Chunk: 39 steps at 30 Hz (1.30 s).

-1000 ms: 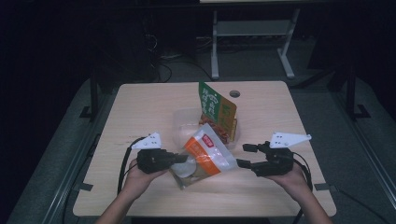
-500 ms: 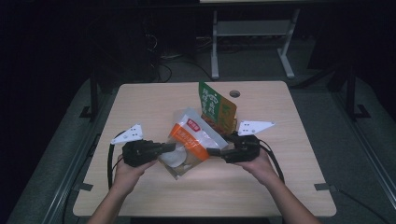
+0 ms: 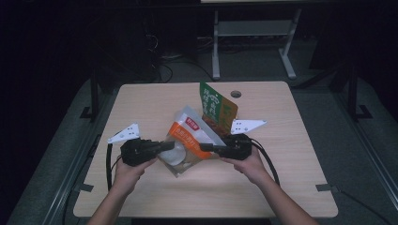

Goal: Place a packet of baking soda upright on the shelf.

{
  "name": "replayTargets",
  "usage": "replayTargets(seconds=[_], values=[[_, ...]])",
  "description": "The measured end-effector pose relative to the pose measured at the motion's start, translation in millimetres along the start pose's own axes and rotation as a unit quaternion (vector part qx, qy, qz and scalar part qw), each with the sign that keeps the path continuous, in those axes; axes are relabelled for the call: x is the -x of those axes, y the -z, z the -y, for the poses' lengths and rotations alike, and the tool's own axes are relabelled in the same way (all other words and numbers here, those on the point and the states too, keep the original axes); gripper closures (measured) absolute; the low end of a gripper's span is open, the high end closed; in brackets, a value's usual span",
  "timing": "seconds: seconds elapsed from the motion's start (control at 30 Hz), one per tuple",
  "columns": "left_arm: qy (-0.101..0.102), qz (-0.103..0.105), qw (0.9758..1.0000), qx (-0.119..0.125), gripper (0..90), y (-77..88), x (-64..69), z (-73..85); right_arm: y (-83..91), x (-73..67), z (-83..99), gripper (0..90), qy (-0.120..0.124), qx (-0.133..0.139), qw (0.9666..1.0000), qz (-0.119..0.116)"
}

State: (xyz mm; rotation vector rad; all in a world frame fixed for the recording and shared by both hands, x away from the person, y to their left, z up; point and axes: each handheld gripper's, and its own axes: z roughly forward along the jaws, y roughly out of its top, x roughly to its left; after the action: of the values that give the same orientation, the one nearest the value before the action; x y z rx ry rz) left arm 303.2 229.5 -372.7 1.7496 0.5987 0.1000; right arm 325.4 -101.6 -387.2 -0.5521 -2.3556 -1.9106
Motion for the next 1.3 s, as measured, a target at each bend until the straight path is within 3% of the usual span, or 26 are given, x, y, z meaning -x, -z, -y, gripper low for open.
replayTargets(seconds=[0.2, 0.37, 0.53, 0.67, 0.8, 0.97, 1.2, 1.3], values=[[0.006, 0.007, 1.0000, 0.000, 89.4, -2.6, -5.9, 4.1, -1.4, -5.6, -3.3, 89.8, 0.011, -0.009, 0.9990, -0.043], [0.007, 0.013, 0.9997, -0.019, 86.1, -9.8, -8.2, 7.4, -5.7, -11.1, -7.6, 90.0, 0.004, -0.012, 0.9959, -0.090], [-0.001, 0.015, 0.9991, -0.038, 78.9, -19.0, -4.4, 9.9, -6.5, -14.8, -9.2, 90.0, 0.003, -0.011, 0.9943, -0.106], [-0.021, -0.011, 0.9987, -0.045, 61.4, -23.0, -0.8, 10.1, -3.6, -17.4, -12.0, 90.0, 0.004, -0.012, 0.9938, -0.111], [-0.030, -0.021, 0.9984, -0.044, 47.7, -22.7, 2.5, 9.9, -2.3, -18.6, -12.9, 90.0, 0.007, -0.013, 0.9936, -0.112], [-0.052, -0.052, 0.9959, -0.052, 29.4, -15.1, 7.1, 10.8, 2.4, -20.6, -17.8, 90.0, 0.007, -0.015, 0.9937, -0.111], [-0.048, -0.066, 0.9939, -0.075, 22.0, 5.4, 9.6, 31.0, -0.9, -18.2, -29.3, 90.0, 0.016, -0.022, 0.9957, -0.089], [-0.036, -0.071, 0.9938, -0.077, 21.8, 14.6, 8.1, 39.3, -5.3, -14.0, -38.4, 90.0, 0.016, -0.020, 0.9965, -0.079]])
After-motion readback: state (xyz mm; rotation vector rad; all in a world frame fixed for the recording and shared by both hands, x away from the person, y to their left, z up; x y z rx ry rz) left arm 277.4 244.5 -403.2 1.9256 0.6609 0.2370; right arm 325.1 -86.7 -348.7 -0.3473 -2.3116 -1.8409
